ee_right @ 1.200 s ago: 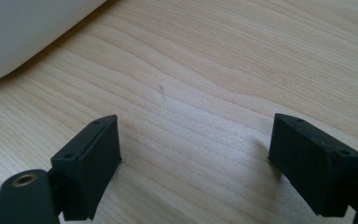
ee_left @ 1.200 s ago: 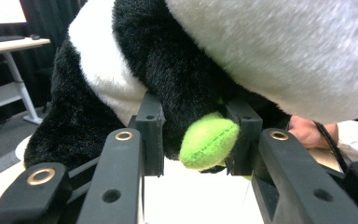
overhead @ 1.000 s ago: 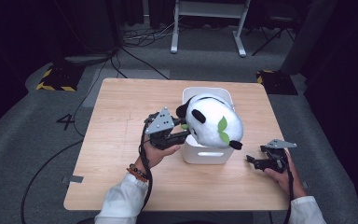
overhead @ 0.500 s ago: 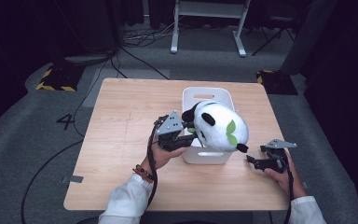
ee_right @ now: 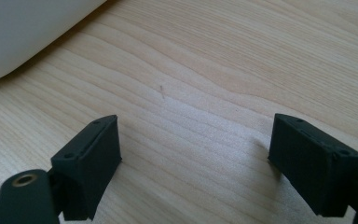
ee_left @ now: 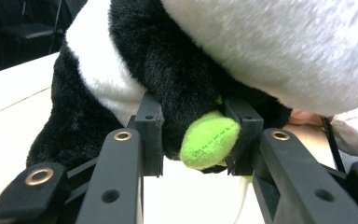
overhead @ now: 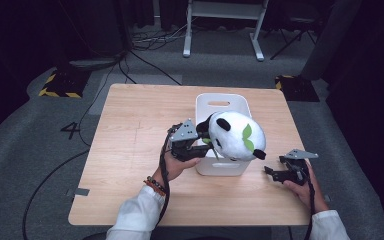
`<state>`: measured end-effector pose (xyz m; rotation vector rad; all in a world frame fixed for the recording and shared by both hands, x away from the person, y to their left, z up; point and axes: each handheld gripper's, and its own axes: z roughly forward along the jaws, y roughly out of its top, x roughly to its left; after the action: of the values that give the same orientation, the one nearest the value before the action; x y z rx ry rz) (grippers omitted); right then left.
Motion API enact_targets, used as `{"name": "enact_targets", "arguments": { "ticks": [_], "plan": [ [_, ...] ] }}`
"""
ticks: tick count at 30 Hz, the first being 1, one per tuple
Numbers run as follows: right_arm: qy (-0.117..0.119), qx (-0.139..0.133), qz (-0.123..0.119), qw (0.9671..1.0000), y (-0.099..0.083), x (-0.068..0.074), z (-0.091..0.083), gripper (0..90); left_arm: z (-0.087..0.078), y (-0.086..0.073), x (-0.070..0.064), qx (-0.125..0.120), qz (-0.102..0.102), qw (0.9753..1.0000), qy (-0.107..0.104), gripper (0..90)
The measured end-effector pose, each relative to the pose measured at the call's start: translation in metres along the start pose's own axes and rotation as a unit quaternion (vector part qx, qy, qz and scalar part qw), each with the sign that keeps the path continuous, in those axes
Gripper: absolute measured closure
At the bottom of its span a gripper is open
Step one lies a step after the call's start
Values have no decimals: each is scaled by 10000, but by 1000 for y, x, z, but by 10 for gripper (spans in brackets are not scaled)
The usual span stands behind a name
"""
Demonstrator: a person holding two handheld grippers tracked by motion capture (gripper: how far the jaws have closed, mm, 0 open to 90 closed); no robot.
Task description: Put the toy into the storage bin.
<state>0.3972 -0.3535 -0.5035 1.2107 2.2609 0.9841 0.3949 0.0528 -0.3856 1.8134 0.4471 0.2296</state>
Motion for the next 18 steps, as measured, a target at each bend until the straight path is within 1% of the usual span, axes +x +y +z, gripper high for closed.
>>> {"name": "enact_targets", "arguments": {
  "ticks": [5, 13, 15, 16, 17, 18],
  "plan": [
    [0, 1, 3, 10000, 0, 0, 0, 162, 2, 0, 5, 57, -69, 10000, -39, 640],
    [1, 1, 2, 10000, 0, 0, 0, 162, 7, 1, 8, 190, -123, 9997, -24, 637],
    [1, 1, 3, 10000, 0, 0, 0, 162, 11, 1, 8, 350, -40, 9993, 84, 634],
    [1, 1, 3, 10000, 0, 0, 0, 162, 11, 1, 8, 350, -40, 9993, 84, 633],
    [1, 1, 3, 10000, 0, 0, 0, 162, 15, 0, 7, 523, 71, 9985, 135, 632],
    [1, 1, 3, 10000, 0, 0, 0, 162, 15, 0, 7, 523, 71, 9985, 135, 631]
  ]
}}
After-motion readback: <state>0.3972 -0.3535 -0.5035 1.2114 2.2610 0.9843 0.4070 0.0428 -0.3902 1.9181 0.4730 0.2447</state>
